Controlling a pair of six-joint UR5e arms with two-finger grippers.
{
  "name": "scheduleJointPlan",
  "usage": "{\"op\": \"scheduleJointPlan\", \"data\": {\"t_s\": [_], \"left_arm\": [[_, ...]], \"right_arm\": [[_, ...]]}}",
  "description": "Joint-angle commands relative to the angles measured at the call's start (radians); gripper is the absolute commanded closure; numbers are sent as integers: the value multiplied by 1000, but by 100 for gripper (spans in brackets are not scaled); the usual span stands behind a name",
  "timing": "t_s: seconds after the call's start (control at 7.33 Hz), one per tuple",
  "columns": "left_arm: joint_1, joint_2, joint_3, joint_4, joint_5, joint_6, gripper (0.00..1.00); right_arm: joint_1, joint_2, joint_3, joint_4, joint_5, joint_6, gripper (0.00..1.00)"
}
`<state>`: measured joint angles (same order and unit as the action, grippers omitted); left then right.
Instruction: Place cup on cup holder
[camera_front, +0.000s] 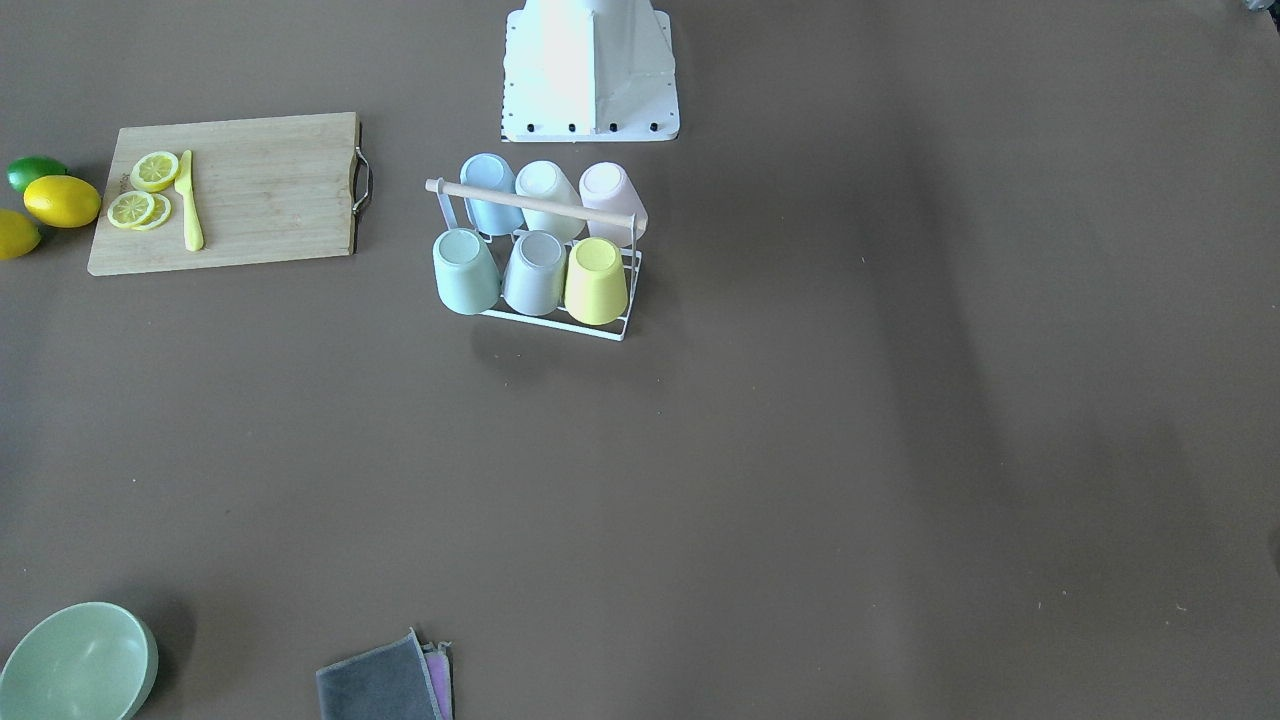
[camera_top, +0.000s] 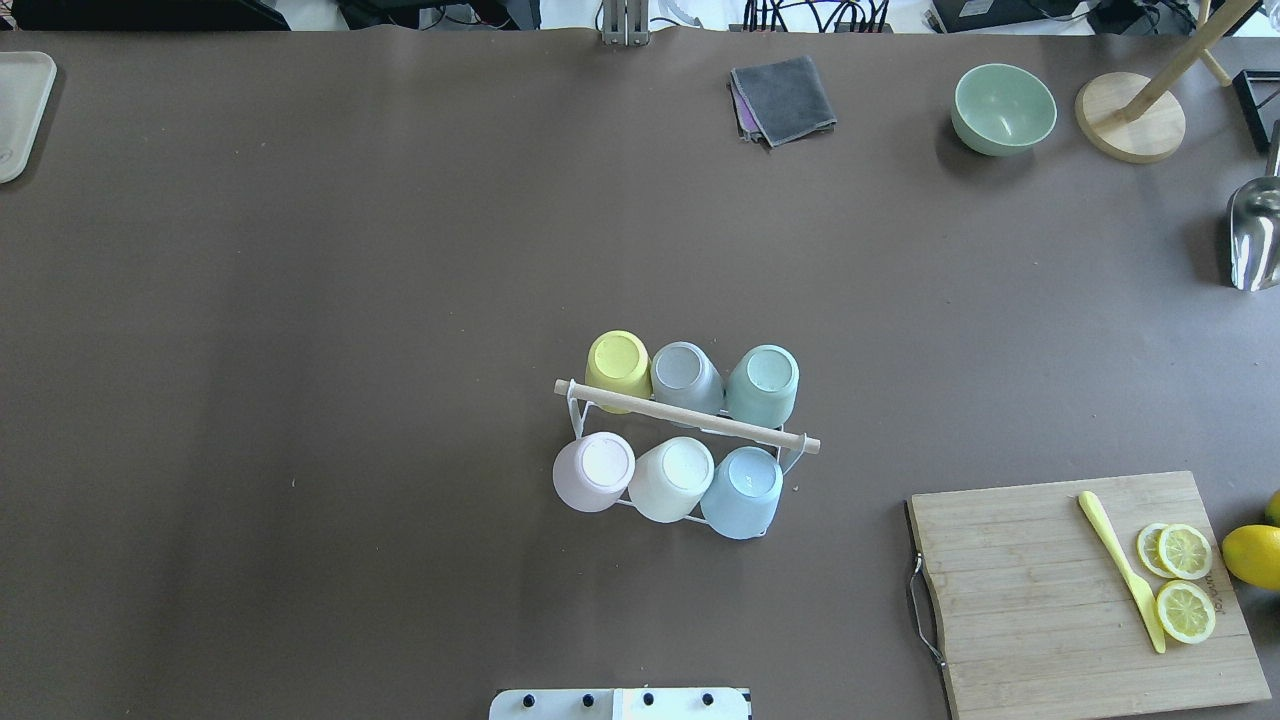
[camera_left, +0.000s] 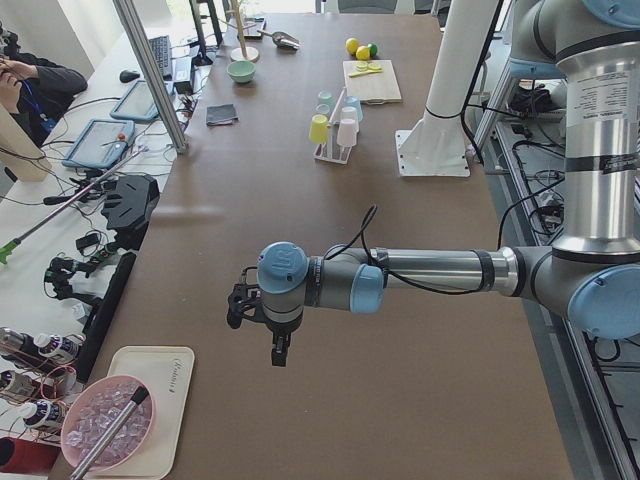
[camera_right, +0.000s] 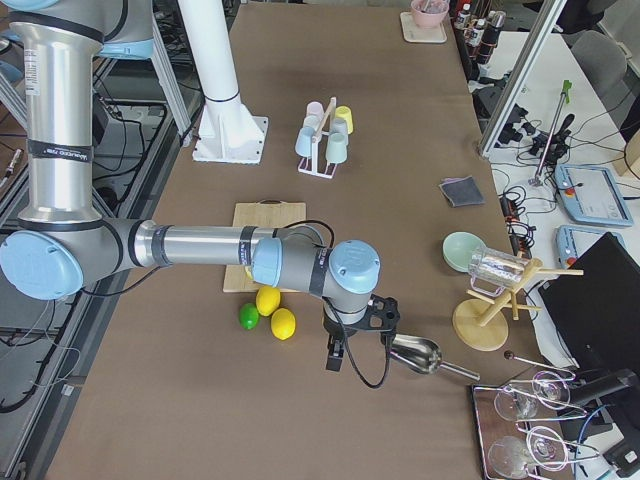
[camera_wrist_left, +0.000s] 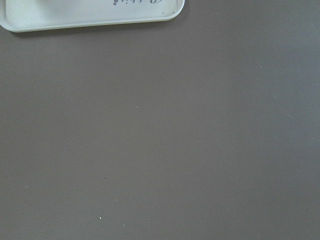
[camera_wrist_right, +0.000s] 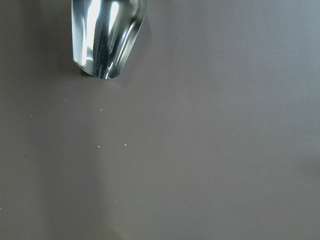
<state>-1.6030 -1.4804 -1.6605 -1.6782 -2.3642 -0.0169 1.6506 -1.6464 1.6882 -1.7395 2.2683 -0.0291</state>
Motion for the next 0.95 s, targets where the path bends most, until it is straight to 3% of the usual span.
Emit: {"op": "scheduleJointPlan", "data": {"t_s": [0.0, 0.82], "left_arm": [[0, 0, 4, 0, -1, -2, 1], [2, -8, -7, -2, 2, 2, 1]], "right_arm": [[0, -1, 1, 0, -1, 0, 0], [0, -1, 1, 2, -3, 0, 0]]}}
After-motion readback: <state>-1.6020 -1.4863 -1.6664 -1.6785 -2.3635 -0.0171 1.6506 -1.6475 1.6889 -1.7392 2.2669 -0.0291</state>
